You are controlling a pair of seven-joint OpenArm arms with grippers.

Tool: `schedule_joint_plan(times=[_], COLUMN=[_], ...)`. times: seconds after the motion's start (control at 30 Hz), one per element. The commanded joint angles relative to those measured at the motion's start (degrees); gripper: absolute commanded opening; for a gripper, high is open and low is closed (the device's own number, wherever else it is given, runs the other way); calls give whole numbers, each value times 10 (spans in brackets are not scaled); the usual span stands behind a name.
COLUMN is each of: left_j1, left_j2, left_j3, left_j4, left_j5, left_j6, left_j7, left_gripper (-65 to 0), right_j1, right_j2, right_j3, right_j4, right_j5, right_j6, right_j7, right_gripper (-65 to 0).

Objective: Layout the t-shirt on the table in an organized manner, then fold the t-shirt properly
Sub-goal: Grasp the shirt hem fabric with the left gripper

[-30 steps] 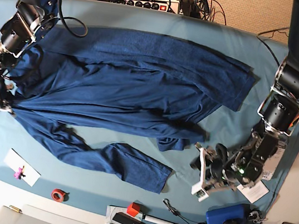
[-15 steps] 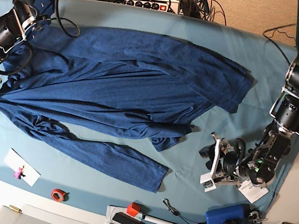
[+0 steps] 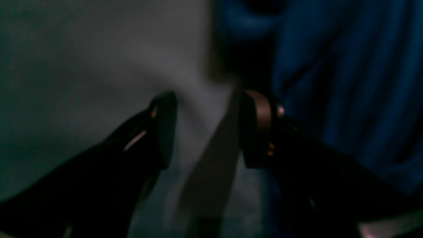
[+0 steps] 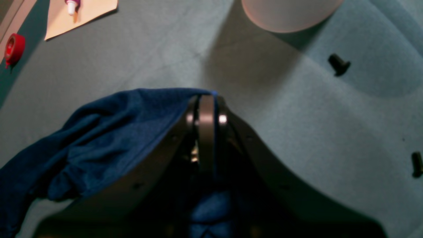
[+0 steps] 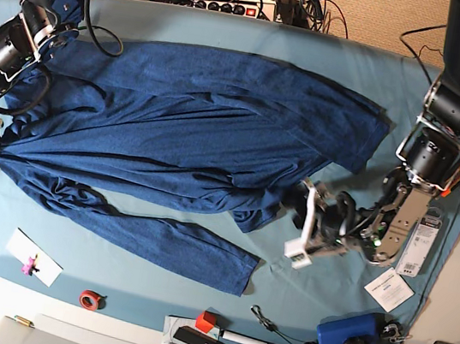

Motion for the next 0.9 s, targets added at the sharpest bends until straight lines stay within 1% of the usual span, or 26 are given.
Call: schedule_joint_plan(times=[0.0, 0.07, 0.2, 0.27, 0.4, 0.5, 0.6, 0.73, 0.8, 0.87], left_j1=[-22, -22, -25, -26, -29, -30, -28, -20, -12, -4], left_j2=[-3, -4, -7, -9, -10, -10, -9, -8, -8, -7], left_j3=[-3, -3, -3, -4, -4, -4, -4, -4, -3, -3], left_j4=[15, 28, 34, 34, 34, 34, 34, 34, 34, 34], left_j5=[-19, -43, -43, -53, -146, -200, -204, -199, -183, -150], left_j6=[-3, -3, -3, -3, -3, -3, -3, -3, -3, -3], left_j7=[7, 33, 38, 52, 120, 134, 129, 124, 102, 69], left_gripper=[-334, -334, -334, -334, -334, -334, -334, -334, -334, -334], right_j1=[16, 10, -10, -22, -32, -31, -31, -31, -31, -31], right_j2=[14, 15, 14, 14, 14, 15, 13, 11, 8, 6], right_j3=[-1, -2, -2, -2, -2, -2, -2, -2, -2, -2], right_j4=[10, 10, 10, 10, 10, 10, 10, 10, 10, 10], right_j5=[8, 10, 17, 24, 25, 37, 40, 40, 43, 49], right_j6=[5, 5, 7, 7, 7, 7, 9, 26, 28, 31], right_j7=[9, 10, 17, 21, 23, 23, 22, 21, 21, 21], right_gripper=[-650, -650, -650, -650, -650, -650, -650, -650, -650, -650])
